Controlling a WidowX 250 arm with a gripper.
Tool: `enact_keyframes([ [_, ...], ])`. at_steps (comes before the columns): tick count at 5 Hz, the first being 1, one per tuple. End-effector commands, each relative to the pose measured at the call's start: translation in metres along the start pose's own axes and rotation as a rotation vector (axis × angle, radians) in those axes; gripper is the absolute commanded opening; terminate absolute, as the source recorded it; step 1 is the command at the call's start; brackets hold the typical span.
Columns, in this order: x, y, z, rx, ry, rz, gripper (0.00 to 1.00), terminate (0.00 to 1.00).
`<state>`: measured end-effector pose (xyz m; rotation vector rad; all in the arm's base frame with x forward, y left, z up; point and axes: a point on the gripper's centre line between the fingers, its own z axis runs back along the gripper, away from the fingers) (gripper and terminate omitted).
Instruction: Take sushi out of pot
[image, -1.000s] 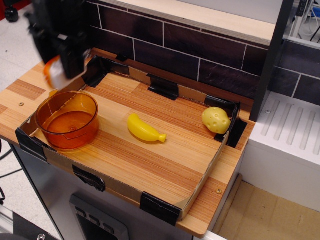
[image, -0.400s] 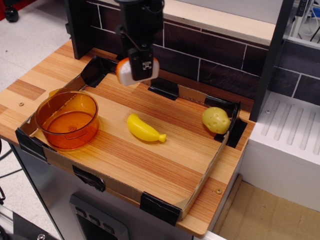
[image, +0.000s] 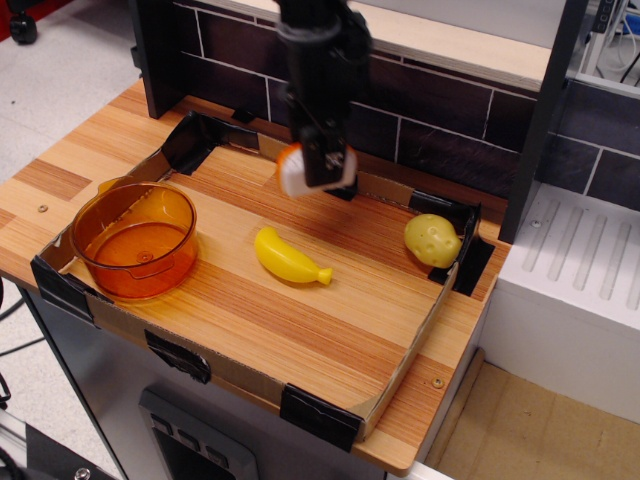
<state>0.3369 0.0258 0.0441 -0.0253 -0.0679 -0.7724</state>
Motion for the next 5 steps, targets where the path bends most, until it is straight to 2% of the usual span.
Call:
enact_keyframes([
  [1, 0.007, -0.009, -0.003, 0.032, -0.069, 0.014, 0.00, 0.00],
  [2, 0.007, -0.011, -0.007, 0.025, -0.080, 0.040, 0.00, 0.00],
  [3, 0.005, -0.010, -0.004, -0.001, -0.064, 0.053, 1.00, 0.00],
  [4, 0.002, -0.006, 0.002, 0.001, -0.076, 0.077, 1.00, 0.00],
  [5, 0.000, 0.004, 0.022, -0.005, -0.100, 0.125, 1.00, 0.00],
])
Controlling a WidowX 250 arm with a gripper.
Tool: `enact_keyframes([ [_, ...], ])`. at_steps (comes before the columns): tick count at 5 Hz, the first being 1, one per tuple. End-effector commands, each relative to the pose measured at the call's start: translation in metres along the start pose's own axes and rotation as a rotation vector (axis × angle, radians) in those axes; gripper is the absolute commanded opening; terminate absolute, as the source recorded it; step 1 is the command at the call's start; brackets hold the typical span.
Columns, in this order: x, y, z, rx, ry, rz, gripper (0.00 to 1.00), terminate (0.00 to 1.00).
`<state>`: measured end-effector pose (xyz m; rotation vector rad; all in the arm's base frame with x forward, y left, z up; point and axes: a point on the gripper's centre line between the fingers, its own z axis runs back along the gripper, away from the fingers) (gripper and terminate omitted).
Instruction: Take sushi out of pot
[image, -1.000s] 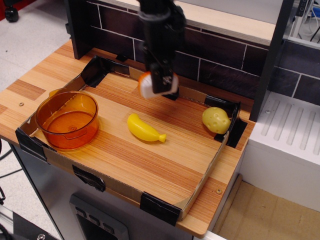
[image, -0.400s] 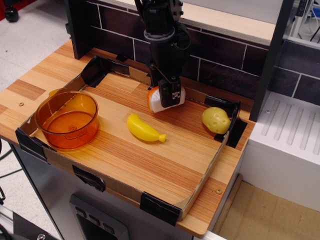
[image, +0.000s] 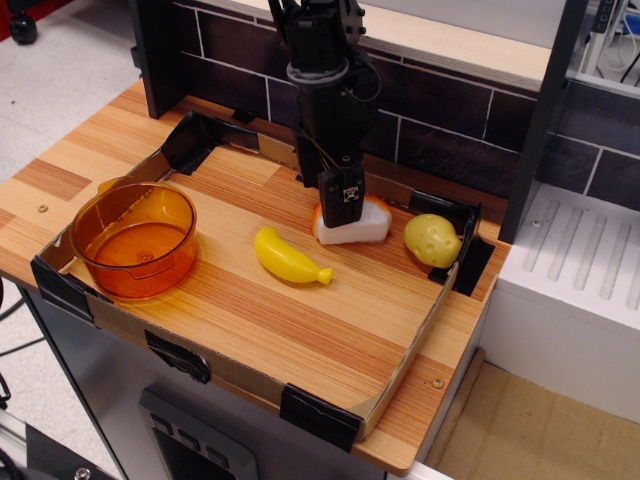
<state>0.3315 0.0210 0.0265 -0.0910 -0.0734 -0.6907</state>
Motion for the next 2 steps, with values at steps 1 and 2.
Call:
enact_keyframes([
  [1, 0.002, 0.016, 0.075, 0.066, -0.127, 0.082, 1.00, 0.00],
  [2, 0.000, 0.016, 0.115, 0.056, -0.165, 0.137, 1.00, 0.00],
])
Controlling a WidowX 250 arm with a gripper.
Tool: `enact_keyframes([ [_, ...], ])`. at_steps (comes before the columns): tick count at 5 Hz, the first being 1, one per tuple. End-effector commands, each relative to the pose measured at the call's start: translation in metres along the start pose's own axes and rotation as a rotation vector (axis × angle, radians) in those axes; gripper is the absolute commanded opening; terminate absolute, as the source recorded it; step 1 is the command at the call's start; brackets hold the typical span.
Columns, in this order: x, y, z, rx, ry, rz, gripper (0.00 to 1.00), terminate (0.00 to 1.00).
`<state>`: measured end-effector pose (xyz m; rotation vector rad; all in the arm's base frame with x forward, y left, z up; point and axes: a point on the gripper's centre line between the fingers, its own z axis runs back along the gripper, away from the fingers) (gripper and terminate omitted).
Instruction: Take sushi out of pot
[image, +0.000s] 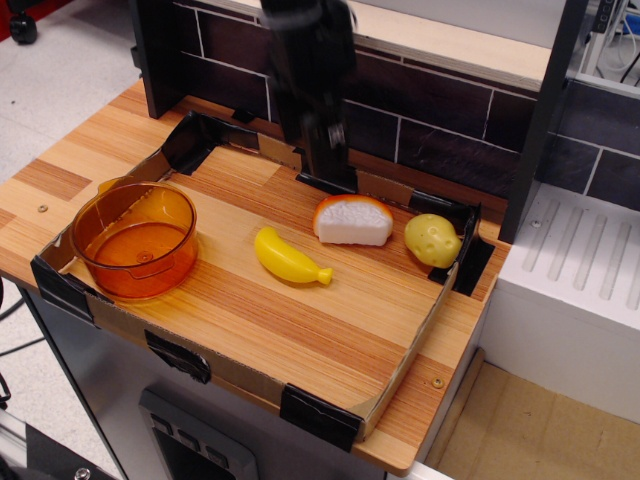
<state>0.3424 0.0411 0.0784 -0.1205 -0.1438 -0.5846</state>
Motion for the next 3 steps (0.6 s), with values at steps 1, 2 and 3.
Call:
enact_keyframes([
  [1, -0.0020, -0.0061, 0.0917, -0.004, -0.088, 0.041, 1.00, 0.00],
  [2, -0.0020, -0.0061, 0.0917, -0.004, -0.088, 0.041, 1.00, 0.00],
  [3, -0.0020, -0.0061, 0.0917, -0.004, -0.088, 0.041, 1.00, 1.00],
])
